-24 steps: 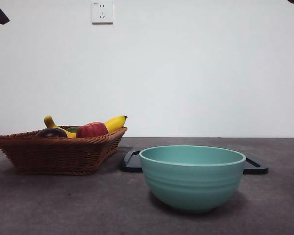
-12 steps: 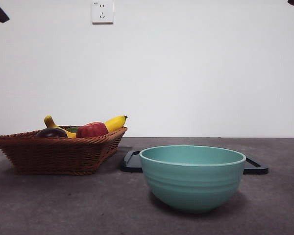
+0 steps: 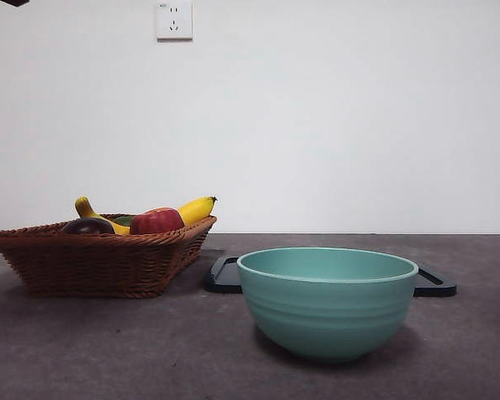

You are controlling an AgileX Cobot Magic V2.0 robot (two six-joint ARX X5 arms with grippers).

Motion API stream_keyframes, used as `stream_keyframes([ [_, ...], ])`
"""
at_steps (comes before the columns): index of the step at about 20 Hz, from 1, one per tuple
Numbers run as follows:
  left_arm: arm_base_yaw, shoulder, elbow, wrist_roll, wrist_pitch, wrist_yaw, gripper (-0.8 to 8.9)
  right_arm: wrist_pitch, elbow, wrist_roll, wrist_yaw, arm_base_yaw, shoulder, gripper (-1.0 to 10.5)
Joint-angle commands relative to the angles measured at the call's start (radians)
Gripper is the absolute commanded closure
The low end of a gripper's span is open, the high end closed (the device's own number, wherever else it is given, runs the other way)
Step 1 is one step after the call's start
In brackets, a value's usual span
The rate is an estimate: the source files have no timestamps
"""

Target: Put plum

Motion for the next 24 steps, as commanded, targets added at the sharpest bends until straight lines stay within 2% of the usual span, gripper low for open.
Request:
stream_keyframes([
  [1,-0.004,0.006,0.023,0.009,0.011,0.005,8.06,0.008,0.018,-0.011,0.0,0.007,0.006,9.4],
  [13,-0.004,-0.011,0.023,0.009,0.011,0.005,8.06,0.008,0.018,-0.011,0.0,0.007,0.006,9.4],
  [14,-0.001,-0.027,0.023,0.031,0.023,0.004,8.06,0.008,0.018,-0.011,0.0,0.007,0.006,9.4],
  [16,0.026,-0.072,0.022,0.078,0.094,0.003,8.07,0.008,0.018,-0.011,0.0,0.007,0.006,9.4],
  [19,0.121,-0.166,0.011,0.147,0.284,-0.021,8.07,0.008,0.018,-0.011,0.0,0.007,0.005,9.4],
  [24,0.281,-0.354,-0.128,0.146,0.589,-0.243,8.07,0.008,0.018,-0.011,0.0,0.007,0.006,9.4],
])
